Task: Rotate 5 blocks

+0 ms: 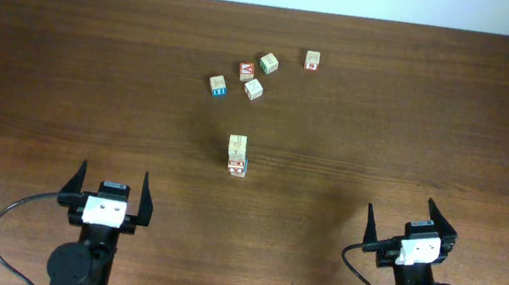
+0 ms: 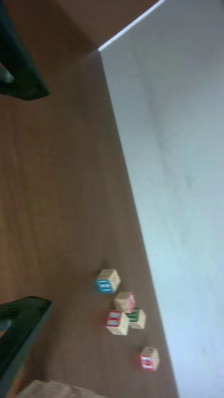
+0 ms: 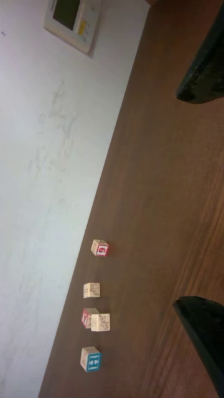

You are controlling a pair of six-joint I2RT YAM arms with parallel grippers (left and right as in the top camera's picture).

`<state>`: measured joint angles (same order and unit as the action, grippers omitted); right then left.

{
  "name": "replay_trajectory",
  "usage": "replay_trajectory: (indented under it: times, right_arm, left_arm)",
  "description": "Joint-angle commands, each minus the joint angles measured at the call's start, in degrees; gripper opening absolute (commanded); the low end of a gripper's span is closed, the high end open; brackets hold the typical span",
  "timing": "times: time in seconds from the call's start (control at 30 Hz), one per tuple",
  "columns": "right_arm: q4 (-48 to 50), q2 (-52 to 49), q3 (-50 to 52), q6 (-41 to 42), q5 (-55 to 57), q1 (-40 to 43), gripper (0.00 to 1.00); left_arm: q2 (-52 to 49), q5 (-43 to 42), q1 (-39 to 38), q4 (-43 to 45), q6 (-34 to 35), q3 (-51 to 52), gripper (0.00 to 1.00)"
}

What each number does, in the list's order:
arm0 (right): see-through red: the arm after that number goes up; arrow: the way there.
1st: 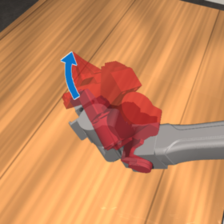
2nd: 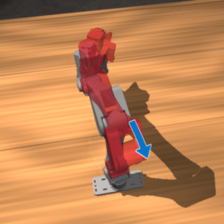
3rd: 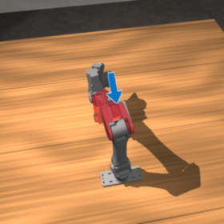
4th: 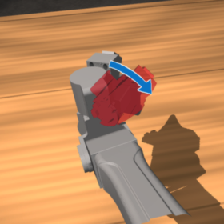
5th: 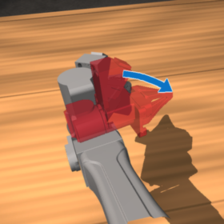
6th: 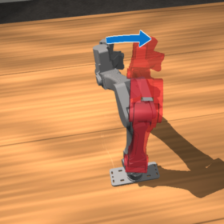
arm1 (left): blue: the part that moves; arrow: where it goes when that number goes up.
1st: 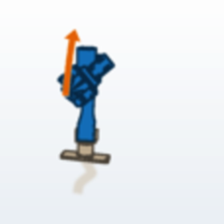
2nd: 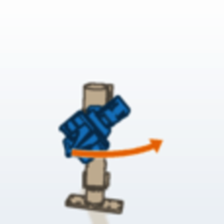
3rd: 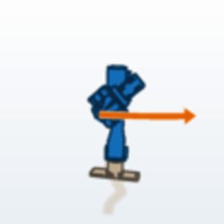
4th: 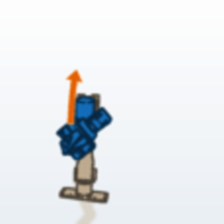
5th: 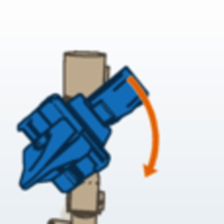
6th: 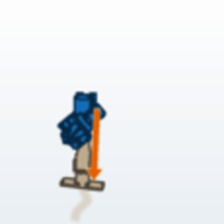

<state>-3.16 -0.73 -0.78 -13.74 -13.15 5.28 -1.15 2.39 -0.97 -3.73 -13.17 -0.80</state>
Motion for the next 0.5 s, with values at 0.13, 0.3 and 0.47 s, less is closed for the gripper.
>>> replay_trajectory:
  times: [0.13,0.3,0.47]
  right_arm:
    - [-0.1,0.4,0.5,0.3,0.3,0.3,0.98]
    - [-0.1,0.4,0.5,0.3,0.3,0.3,0.99]
    - [-0.1,0.4,0.5,0.3,0.3,0.3,0.99]
  left_arm:
    - [0.9,0.9,0.3,-0.9,-2.1,0.3,0.99]
    - [0.8,-0.5,0.3,-1.0,-1.9,0.3,0.99]
    - [0.8,-0.5,0.3,-1.0,-1.9,0.3,0.99]
